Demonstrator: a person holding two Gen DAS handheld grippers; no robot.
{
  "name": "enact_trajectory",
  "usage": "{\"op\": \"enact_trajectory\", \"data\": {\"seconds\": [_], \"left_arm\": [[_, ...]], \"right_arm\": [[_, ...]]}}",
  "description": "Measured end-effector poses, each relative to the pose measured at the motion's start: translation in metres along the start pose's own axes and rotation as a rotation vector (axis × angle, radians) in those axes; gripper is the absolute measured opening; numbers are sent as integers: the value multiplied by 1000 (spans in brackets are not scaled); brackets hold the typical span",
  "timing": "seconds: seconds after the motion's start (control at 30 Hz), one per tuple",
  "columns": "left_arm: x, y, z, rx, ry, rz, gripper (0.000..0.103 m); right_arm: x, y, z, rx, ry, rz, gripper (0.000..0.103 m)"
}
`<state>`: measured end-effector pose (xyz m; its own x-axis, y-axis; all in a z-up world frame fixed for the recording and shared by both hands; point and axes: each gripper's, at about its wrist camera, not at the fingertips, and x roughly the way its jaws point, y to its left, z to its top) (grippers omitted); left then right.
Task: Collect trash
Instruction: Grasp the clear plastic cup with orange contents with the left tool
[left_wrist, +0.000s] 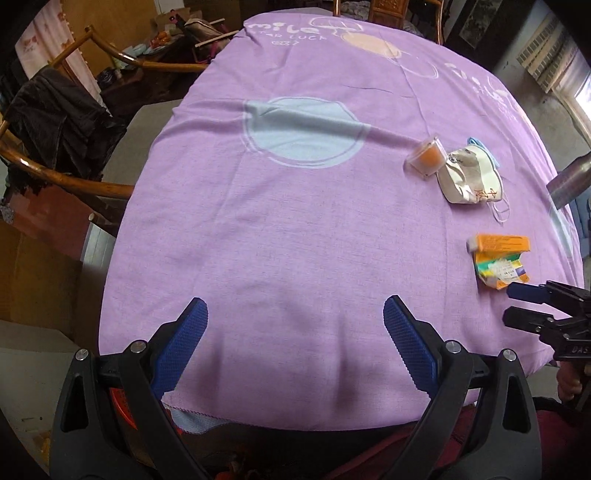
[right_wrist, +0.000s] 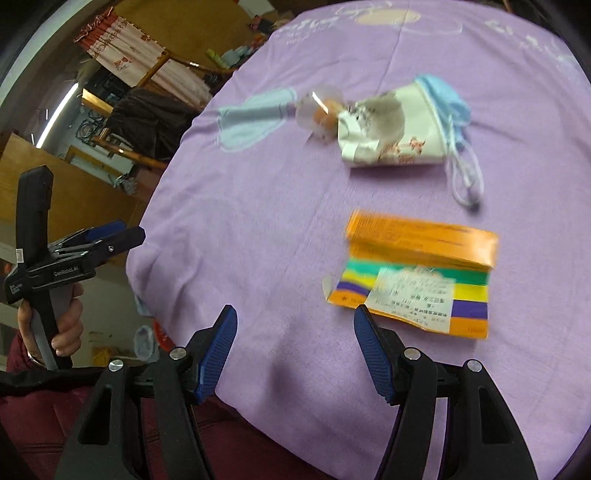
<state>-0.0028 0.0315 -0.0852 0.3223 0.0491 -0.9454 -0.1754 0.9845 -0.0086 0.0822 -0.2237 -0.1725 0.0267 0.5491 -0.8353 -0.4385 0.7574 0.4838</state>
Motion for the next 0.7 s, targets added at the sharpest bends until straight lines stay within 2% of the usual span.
{"op": "enact_trajectory", "data": {"seconds": [0.03, 0.07, 0.13, 0.17, 0.23, 0.3, 0.4, 0.53, 0.7], "left_arm": [[2, -4, 2, 7, 8, 4, 93], [3, -6, 3, 12, 12, 4, 93], [7, -13, 11, 23, 22, -7, 93], [9, -19, 17, 33, 24, -16, 93], [15, -33, 31, 61, 17, -32, 93], [22, -47, 46, 88, 7, -50, 93], [38, -74, 74, 132, -9, -78, 93], [63, -110, 109, 182, -21, -91, 93], [89, -131, 140, 182, -19, -119, 93]], "right_arm": [[1, -2, 1, 11, -5, -30, 65], [-1, -9, 4, 27, -36, -99, 65], [-14, -32, 8, 113, -120, -260, 64], [-27, -46, 9, 170, -179, -308, 64], [-50, -62, 9, 230, -259, -278, 64], [-68, -67, 6, 234, -306, -260, 64], [-72, -63, 0, 208, -301, -304, 64], [-77, -69, -19, 274, -298, -296, 64], [-100, -90, -35, 321, -298, -333, 64]]}}
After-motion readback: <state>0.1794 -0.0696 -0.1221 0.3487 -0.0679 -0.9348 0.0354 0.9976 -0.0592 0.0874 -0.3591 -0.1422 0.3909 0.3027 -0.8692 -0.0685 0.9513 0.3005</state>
